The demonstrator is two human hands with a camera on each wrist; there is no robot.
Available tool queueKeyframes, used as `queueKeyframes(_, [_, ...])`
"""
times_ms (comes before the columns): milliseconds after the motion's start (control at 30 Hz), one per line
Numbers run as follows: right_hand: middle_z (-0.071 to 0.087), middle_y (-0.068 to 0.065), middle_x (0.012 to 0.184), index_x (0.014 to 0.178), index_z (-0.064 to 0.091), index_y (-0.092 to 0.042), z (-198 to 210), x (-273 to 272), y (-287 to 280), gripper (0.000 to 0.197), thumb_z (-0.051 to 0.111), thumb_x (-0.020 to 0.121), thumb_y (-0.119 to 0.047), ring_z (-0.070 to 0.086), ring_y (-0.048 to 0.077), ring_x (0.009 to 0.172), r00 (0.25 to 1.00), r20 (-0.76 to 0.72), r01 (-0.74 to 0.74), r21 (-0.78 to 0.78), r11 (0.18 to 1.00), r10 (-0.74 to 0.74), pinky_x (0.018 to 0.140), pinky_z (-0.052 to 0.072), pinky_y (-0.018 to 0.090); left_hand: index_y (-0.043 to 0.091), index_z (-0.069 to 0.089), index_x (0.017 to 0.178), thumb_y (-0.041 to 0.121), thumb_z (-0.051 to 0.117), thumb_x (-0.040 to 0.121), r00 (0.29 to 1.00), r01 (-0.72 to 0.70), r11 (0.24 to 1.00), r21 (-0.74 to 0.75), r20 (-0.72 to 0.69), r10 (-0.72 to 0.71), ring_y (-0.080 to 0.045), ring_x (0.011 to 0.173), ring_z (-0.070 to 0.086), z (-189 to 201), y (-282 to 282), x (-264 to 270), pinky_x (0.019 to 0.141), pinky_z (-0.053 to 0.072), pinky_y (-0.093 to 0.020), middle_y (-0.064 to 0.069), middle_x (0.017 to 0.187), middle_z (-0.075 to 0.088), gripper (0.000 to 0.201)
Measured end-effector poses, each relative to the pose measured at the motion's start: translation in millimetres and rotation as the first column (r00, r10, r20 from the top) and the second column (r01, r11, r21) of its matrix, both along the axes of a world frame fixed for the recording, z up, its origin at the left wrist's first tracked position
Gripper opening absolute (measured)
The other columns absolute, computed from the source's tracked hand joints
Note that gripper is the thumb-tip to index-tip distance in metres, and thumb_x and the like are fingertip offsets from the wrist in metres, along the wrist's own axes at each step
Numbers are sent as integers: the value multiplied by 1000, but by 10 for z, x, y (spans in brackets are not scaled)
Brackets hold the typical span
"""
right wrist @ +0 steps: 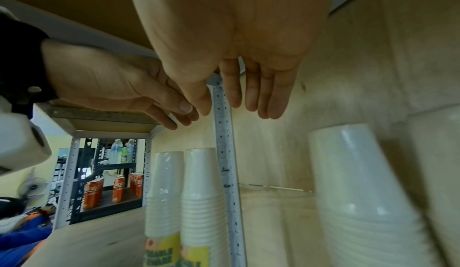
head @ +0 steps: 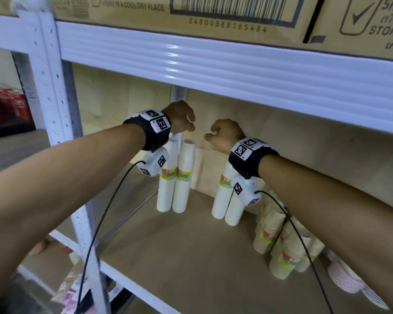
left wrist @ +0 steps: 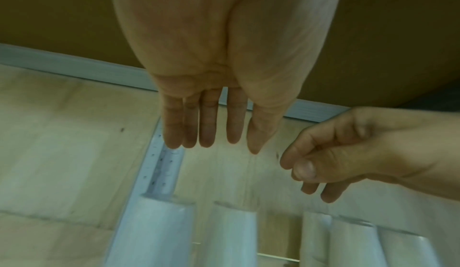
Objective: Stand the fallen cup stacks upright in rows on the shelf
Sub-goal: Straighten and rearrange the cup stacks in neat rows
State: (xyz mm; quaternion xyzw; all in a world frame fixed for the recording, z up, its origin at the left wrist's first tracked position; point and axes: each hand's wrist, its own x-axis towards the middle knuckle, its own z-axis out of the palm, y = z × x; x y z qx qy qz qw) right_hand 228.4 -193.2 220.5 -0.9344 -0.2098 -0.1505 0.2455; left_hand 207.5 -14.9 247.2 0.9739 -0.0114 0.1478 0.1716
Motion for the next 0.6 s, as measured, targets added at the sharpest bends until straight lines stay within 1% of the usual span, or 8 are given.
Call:
queueKeyframes(67, [60, 5, 124, 120, 63, -16, -49, -16, 122, 45, 69, 82, -41, 60, 22, 109, 1000, -13, -24, 16, 1000, 24, 89, 49, 28, 19, 62, 128, 32, 68, 89, 999, -26, 999, -32, -22, 25, -23, 125, 49, -47, 118, -48, 97, 40, -27, -6, 137, 50, 42])
queueKeyframes(167, [57, 6, 132, 132, 55, -15, -99, -59, 270, 63, 71, 81, -48, 57, 22, 117, 997, -33, -76, -5, 997, 75, 94, 47, 29, 19, 57, 133, 34, 67, 90, 997, -59, 996, -67, -54, 55, -24, 127, 47, -132, 240, -136, 95, 39, -26, -6, 138, 49, 46])
queueKeyframes(233, [53, 7, 140, 140, 48, -13, -135, -84, 353, 69, 70, 83, -45, 53, 22, 124, 993, -46, -109, -24, 994, 108, 98, 46, 29, 20, 53, 136, 36, 67, 90, 995, -71, 992, -103, -69, 64, -23, 130, 46, -214, 293, -181, 92, 37, -24, -5, 142, 47, 51])
queueKeyframes(300, [49, 8, 145, 145, 43, -12, -173, -98, 424, 73, 70, 83, -42, 51, 23, 128, 990, -72, -127, -25, 992, 125, 101, 45, 31, 22, 49, 140, 36, 66, 90, 994, -79, 990, -117, -90, 69, -23, 132, 44, -300, 320, -218, 95, 37, -24, -5, 145, 44, 54])
queueKeyframes(367, [50, 8, 144, 144, 43, -12, -217, -114, 478, 72, 70, 83, -40, 52, 24, 127, 987, -91, -134, -28, 991, 131, 100, 46, 32, 24, 48, 141, 34, 66, 90, 991, -80, 990, -114, -113, 67, -23, 133, 44, -377, 322, -237, 99, 38, -27, -5, 147, 43, 55])
queueKeyframes(467, [55, 7, 139, 139, 49, -10, -293, -135, 535, 61, 69, 86, -32, 55, 24, 124, 985, -102, -145, -24, 989, 142, 95, 46, 29, 23, 49, 140, 30, 66, 90, 989, -75, 990, -123, -136, 58, -25, 130, 46, -474, 289, -233, 97, 42, -29, -5, 147, 43, 54])
queueKeyframes(600, [52, 3, 144, 144, 43, -9, -393, -115, 603, 64, 67, 88, -28, 50, 23, 130, 978, -151, -145, 3, 989, 144, 103, 44, 30, 23, 52, 137, 25, 67, 89, 991, -73, 988, -138, -122, 56, -25, 130, 47, -588, 281, -205, 92, 41, -26, -3, 148, 41, 50])
